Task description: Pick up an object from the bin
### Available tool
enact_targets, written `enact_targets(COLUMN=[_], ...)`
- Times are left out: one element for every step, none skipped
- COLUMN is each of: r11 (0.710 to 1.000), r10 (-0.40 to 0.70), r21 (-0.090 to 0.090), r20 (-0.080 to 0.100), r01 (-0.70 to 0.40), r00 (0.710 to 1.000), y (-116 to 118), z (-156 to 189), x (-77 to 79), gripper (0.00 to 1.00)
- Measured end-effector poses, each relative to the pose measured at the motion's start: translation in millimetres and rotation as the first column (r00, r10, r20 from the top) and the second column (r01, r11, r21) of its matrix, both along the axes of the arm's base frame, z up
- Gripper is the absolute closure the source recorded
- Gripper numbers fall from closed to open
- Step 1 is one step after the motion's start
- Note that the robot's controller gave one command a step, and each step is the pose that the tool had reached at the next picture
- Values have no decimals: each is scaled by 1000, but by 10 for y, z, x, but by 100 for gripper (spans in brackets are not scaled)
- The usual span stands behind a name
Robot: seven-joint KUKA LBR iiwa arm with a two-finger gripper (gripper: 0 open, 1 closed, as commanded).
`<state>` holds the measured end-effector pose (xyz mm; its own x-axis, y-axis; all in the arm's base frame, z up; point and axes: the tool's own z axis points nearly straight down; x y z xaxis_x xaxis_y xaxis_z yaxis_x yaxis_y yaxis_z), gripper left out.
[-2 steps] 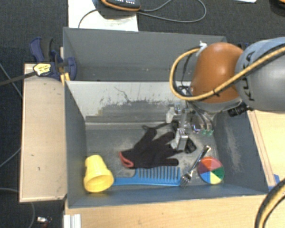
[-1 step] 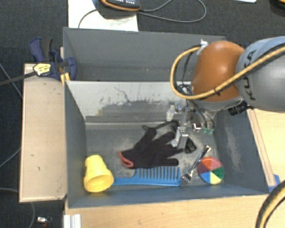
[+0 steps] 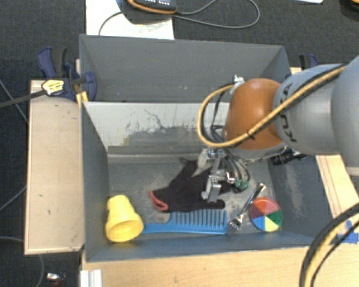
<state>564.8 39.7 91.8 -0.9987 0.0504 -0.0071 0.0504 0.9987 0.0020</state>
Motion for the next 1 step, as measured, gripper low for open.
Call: enact_targets(r11=[989], r10=[-151], r21=[2], r20=[9], r01=[150], r00=[989], y=[-101], z=[-179], x=[-44], gripper=[100])
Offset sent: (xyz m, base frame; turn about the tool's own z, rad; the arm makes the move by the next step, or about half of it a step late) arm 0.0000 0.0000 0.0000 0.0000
